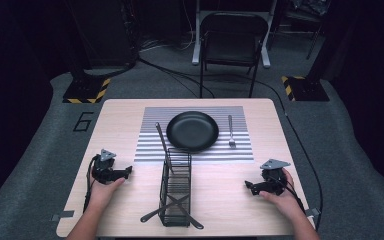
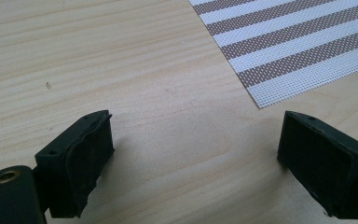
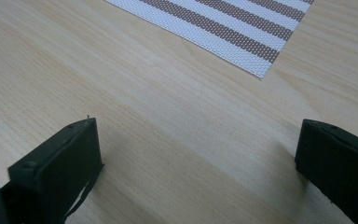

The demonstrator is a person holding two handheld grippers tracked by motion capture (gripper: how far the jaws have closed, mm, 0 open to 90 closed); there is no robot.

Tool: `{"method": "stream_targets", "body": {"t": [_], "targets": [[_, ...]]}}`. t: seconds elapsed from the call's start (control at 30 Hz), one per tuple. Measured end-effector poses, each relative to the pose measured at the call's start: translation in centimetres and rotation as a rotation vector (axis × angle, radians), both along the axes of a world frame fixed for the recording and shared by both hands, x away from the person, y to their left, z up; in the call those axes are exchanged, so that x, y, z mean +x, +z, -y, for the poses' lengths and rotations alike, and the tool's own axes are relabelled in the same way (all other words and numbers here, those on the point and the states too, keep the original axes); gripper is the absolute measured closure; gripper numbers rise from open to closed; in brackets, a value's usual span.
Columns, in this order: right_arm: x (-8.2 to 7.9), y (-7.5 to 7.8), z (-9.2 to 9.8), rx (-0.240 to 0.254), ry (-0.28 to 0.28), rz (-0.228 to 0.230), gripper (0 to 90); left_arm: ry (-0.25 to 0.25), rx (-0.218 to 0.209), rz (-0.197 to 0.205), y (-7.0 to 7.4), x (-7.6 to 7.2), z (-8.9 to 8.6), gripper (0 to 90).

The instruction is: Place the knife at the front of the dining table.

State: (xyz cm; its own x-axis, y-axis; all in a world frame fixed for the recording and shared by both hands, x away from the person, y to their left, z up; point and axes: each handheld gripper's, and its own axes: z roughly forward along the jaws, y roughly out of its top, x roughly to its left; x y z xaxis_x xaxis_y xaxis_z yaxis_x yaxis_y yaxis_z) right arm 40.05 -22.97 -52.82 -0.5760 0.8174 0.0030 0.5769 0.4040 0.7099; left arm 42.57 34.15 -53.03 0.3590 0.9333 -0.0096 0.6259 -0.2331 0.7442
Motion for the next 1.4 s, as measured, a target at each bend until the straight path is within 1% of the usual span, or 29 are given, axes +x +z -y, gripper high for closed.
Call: {"method": "stream_targets", "body": {"t": [0.43,0.5,0.53,0.6,0.63,0.93,0.97,1.03,1.07,1.13,1.17,1.2,1.23,1.3,1.33,1.4], "targets": [[0.0,0.0,0.0,0.0,0.0,-0.001,0.0,0.002,0.0,0.0,0.0,0.0,0.0,10.5],[0.0,0.0,0.0,0.0,0.0,-0.001,0.0,0.002,0.005,-0.007,0.1,0.0,-0.1,10.9],[0.0,0.0,0.0,-0.001,0.0,0.0,0.0,0.011,-0.007,0.002,0.0,-0.1,-0.1,12.6],[0.0,0.0,0.0,0.001,-0.001,-0.001,0.0,0.012,-0.005,0.004,0.1,-0.1,-0.1,14.3],[0.0,0.0,0.0,0.001,-0.001,-0.001,0.0,0.011,-0.003,-0.003,0.1,-0.1,-0.1,14.3],[0.0,0.0,0.0,0.0,0.0,0.0,0.0,0.015,-0.003,0.003,0.1,-0.1,-0.1,16.6],[0.0,0.0,0.0,0.0,0.0,0.0,0.0,0.021,-0.008,0.012,0.1,-0.1,-0.2,17.5],[0.0,0.0,0.0,-0.001,0.0,0.0,0.0,0.027,-0.012,0.017,0.1,-0.2,-0.2,18.8],[0.0,0.0,0.0,0.0,0.0,-0.001,0.0,0.032,-0.016,0.016,0.2,-0.3,-0.3,26.3],[0.0,0.0,0.0,0.0,0.0,0.0,0.0,0.032,-0.018,0.011,0.3,-0.3,-0.3,29.7],[0.0,0.0,0.0,0.0,0.0,-0.001,0.0,0.033,-0.024,0.011,0.4,-0.4,-0.3,29.7],[0.0,0.0,0.0,0.0,0.0,-0.001,0.0,0.034,-0.034,0.007,0.5,-0.5,-0.2,35.1],[0.0,0.0,0.0,0.0,0.0,-0.001,0.0,0.028,-0.037,0.0,0.9,-0.7,-0.1,38.2],[0.0,0.0,0.0,0.0,0.0,0.0,0.0,0.031,-0.047,0.019,1.5,-0.9,0.1,38.2],[0.0,0.0,0.0,0.001,0.0,-0.001,0.0,0.024,-0.049,0.021,1.8,-1.0,0.2,38.2],[0.0,0.0,0.0,0.0,0.0,-0.001,0.0,0.022,-0.057,0.038,2.4,-1.4,0.4,38.2]]}}
